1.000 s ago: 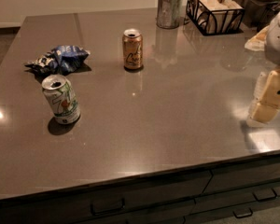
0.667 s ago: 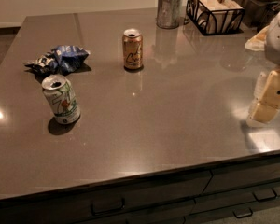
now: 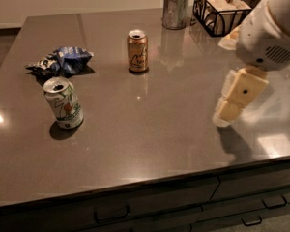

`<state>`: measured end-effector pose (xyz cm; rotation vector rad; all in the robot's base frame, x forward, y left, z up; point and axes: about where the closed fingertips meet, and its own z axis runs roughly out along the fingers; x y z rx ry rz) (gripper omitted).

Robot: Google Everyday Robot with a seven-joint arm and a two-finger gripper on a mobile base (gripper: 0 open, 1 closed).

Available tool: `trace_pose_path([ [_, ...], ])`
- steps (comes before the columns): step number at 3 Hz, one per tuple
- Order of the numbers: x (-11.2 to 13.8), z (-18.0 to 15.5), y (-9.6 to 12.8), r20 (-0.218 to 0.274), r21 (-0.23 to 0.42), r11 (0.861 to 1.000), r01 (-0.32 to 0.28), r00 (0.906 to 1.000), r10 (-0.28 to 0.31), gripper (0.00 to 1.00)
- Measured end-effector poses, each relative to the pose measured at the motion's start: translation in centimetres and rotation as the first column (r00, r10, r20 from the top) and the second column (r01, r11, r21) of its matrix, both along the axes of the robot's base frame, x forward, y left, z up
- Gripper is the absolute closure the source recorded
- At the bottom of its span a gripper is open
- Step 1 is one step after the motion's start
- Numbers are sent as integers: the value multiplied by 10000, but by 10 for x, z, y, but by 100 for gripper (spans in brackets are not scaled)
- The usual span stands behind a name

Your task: Move 7up can near orange can

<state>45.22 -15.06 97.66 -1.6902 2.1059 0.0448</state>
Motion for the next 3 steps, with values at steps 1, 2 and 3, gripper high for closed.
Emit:
trace_pose_path([
  [1,9,-9,61,147,877,9931,-773,9970,763,0],
  [2,18,-26,124,141,1621,9770,-1389,9903,1384,0],
  [3,27,-41,181,111,2316,9568,-1760,9839,1783,0],
])
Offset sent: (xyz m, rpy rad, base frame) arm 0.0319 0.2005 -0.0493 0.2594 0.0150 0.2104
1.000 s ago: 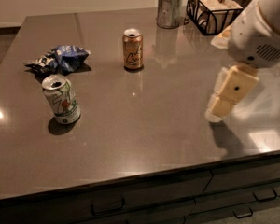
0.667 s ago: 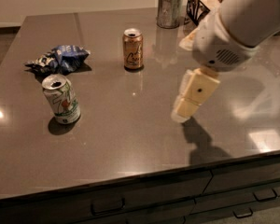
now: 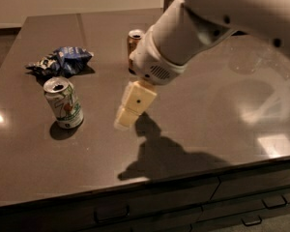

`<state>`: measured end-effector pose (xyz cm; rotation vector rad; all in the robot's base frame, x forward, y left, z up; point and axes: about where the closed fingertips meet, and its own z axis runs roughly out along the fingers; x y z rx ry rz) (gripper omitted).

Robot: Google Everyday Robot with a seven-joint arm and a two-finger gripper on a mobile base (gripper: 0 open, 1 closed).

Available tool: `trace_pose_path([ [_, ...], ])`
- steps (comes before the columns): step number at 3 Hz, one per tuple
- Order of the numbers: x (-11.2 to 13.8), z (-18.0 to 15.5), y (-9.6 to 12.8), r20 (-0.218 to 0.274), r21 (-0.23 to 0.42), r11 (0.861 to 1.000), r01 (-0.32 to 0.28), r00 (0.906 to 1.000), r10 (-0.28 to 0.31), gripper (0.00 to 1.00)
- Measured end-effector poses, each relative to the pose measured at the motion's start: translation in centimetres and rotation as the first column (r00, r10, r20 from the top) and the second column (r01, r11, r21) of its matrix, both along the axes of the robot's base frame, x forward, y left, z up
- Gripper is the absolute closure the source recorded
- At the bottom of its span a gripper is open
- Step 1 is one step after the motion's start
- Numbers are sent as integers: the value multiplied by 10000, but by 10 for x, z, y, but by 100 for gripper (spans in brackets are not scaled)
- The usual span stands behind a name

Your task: Move 7up can near orange can

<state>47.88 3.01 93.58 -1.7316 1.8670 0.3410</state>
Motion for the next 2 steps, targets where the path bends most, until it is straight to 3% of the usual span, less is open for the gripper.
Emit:
trace_pose_path([
  [1,12,-13,58,-140,850,9962,-214,9996,226,0],
  [2,17,-19,93,-249,1320,9907,-314,9991,349,0],
])
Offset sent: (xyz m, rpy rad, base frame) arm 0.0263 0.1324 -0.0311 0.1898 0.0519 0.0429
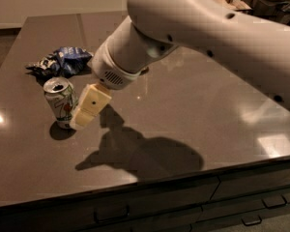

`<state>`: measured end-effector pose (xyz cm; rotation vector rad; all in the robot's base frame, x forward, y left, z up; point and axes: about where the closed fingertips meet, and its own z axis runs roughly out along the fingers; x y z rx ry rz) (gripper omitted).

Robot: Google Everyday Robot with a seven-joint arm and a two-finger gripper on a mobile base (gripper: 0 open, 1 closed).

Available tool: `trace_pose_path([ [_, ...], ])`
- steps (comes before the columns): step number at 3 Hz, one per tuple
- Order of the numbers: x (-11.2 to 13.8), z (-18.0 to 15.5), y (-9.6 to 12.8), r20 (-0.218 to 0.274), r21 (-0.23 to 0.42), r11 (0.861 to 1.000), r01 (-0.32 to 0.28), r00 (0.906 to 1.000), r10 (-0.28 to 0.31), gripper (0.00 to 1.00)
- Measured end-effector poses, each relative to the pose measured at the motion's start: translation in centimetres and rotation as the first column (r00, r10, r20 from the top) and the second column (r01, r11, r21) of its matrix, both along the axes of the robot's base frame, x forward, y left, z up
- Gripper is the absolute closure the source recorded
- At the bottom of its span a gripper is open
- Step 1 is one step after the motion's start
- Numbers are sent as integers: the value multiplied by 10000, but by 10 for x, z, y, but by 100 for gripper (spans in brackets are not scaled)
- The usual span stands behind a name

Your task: Move 7up can near orange can

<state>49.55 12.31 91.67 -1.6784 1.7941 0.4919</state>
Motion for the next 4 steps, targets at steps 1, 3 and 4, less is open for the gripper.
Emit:
trace_pose_path([
  [1,2,-6,27,-156,348,9993,-109,9998,115,0],
  [3,2,-18,64,-556,794,9963,-319,9978,364,0],
  [4,1,-17,75,-640,919,9949,-409,9968,469,16],
])
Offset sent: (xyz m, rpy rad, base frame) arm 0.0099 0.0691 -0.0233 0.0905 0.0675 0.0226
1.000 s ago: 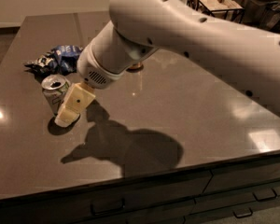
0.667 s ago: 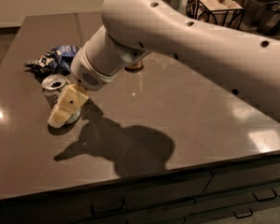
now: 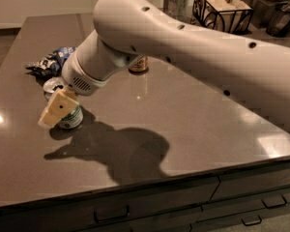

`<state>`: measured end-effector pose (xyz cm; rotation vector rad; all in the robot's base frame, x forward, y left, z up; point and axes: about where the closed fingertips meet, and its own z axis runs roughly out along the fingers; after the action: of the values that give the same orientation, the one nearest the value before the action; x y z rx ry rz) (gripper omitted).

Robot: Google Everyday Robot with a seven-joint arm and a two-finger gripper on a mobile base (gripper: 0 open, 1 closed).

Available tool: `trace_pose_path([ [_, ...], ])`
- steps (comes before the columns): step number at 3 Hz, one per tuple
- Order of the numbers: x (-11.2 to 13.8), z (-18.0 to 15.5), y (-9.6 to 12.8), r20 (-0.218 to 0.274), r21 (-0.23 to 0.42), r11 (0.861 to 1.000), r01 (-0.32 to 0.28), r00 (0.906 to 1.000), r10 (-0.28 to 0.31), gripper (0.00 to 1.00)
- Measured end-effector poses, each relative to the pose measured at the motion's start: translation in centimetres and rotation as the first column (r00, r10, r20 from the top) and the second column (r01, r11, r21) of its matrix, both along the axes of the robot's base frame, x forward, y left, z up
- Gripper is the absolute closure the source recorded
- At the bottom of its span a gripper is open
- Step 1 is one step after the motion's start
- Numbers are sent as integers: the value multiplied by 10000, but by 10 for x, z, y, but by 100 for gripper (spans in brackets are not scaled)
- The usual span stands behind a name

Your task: Move 7up can near orange can

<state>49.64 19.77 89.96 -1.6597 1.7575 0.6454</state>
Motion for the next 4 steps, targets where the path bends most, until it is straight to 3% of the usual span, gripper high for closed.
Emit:
trace_pose_path([
  [1,1,8,4,-16,208,9998,-32,10000,33,40],
  [2,9,18,-6,-23,350,9990,265,9996,-264,64],
  [3,29,29,-31,60,393,9949,925,9957,-928,87],
  [4,75,43,-82,303,417,9696,2413,9697,-2426,100],
])
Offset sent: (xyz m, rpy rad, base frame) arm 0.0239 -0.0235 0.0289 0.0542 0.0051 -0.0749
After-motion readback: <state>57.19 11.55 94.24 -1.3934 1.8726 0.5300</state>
